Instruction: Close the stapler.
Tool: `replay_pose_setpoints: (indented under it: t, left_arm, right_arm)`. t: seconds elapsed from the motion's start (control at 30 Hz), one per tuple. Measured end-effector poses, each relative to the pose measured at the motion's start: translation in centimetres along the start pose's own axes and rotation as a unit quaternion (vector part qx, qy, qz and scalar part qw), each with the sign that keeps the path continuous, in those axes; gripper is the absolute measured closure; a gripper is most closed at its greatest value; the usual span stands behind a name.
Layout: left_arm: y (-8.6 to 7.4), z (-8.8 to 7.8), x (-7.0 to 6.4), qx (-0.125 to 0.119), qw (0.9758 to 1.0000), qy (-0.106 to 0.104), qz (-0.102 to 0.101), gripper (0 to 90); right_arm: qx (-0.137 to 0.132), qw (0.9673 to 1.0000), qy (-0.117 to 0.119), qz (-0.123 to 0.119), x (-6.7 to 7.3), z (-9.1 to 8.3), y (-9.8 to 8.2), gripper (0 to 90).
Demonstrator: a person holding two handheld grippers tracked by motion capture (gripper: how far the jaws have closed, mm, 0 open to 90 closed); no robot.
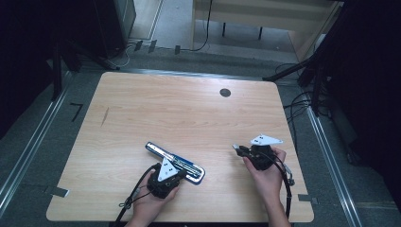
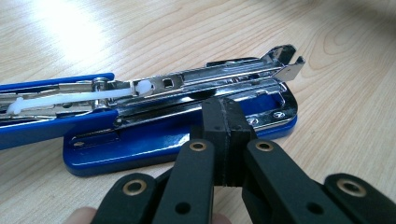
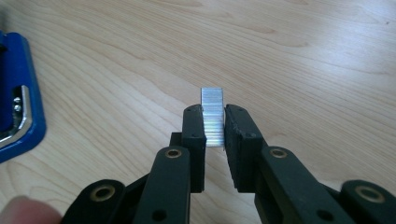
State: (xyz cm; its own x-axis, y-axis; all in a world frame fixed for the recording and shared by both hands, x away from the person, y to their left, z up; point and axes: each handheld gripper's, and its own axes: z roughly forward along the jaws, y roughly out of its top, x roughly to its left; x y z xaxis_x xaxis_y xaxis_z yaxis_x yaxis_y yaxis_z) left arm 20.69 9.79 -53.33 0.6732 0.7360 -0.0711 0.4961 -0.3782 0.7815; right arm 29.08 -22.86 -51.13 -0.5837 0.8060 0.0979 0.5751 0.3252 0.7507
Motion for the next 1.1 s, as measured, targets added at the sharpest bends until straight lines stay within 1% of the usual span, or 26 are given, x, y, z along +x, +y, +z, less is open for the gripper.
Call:
replay_pose_setpoints:
  t: [0.27,0.57,0.77,1.1]
  left_arm:
    - [0.0,0.0,0.0,0.000,1.0000,0.000,0.000,90.0]
    - [0.0,0.0,-0.1,0.000,1.0000,0.002,0.000,90.0]
    - [0.0,0.0,-0.1,-0.001,1.0000,0.002,0.001,90.0]
    - [0.0,0.0,-0.1,-0.001,1.0000,0.003,0.002,90.0]
  right_arm:
    - [0.002,0.9998,0.017,-0.011,1.2,0.0,0.5,80.0]
    - [0.007,0.9991,0.033,-0.026,2.8,0.4,0.8,80.0]
    - [0.011,0.9982,0.040,-0.043,3.8,0.4,1.2,79.9]
    - [0.009,0.9972,0.054,-0.052,4.8,0.3,1.6,80.0]
